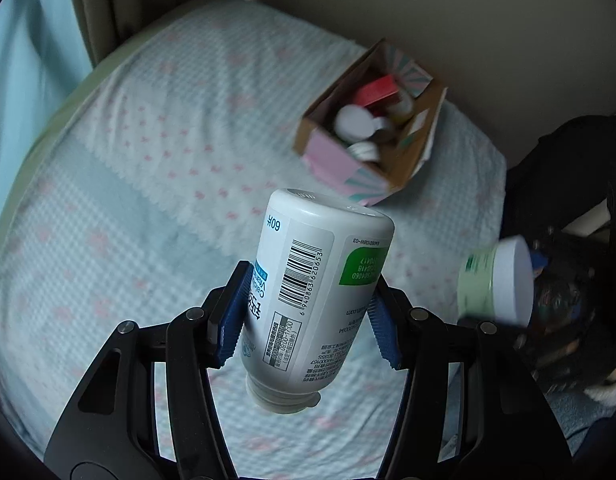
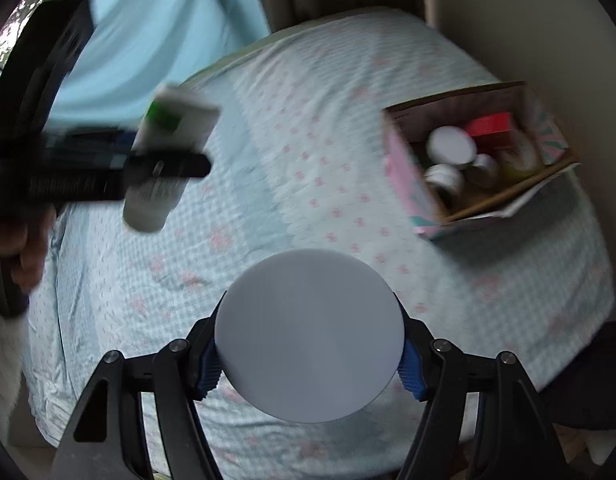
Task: Organize rigid objects
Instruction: 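Carry the pill bottle and green jar with both tools to the cardboard box, then release the pill bottle and green jar into the box, opening both tools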
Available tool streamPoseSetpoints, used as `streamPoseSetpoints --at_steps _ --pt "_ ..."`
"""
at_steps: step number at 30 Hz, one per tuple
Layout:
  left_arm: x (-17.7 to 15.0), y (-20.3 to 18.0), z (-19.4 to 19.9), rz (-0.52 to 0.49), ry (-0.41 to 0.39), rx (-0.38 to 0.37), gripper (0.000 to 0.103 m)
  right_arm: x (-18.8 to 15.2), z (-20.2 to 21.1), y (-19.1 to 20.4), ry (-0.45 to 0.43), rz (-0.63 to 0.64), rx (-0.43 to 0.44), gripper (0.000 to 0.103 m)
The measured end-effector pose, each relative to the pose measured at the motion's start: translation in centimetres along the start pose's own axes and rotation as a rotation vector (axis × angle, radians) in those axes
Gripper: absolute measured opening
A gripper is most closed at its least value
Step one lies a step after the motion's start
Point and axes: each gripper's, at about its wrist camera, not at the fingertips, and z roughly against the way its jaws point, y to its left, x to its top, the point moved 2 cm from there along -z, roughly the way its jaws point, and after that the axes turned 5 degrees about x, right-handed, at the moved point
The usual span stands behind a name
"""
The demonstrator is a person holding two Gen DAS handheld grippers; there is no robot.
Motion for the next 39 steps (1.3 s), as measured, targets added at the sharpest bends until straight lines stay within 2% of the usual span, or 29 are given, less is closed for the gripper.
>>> streamPoseSetpoints --at_steps 5,11,16,23,29,34,39 --pt "2.0 -4.2 1.4 0.022 -0.039 -0.019 0.052 2.3 4.3 -5.4 -0.039 -0.072 0.028 0.066" --pt "5.7 -7.4 1.2 0.124 -0.092 -0.006 0.052 7.2 7.2 -12.7 -0.062 -0.026 -0.009 0.066" --pt "9.1 -8.4 -0.5 0.287 -0.114 0.028 0.052 12.2 7.5 -18.9 -0.050 0.007 0.031 0.066" --pt "13.5 -9.3 -5.3 0.439 -0.091 0.061 0.052 19.5 4.4 -26.7 0.004 0.021 0.042 0.066" --pt "16.2 -10.5 -10.5 0.454 -0.038 0.078 0.052 23.4 -0.4 -30.5 0.072 0.041 0.022 0.066" --pt "18.1 -12.5 -15.9 0.359 0.058 0.116 0.052 25.3 -4.4 -31.7 0.118 0.117 0.002 0.066" --pt "18.8 -14.5 -21.1 0.278 0.156 0.116 0.052 26.2 -8.3 -32.2 0.149 0.198 -0.009 0.066"
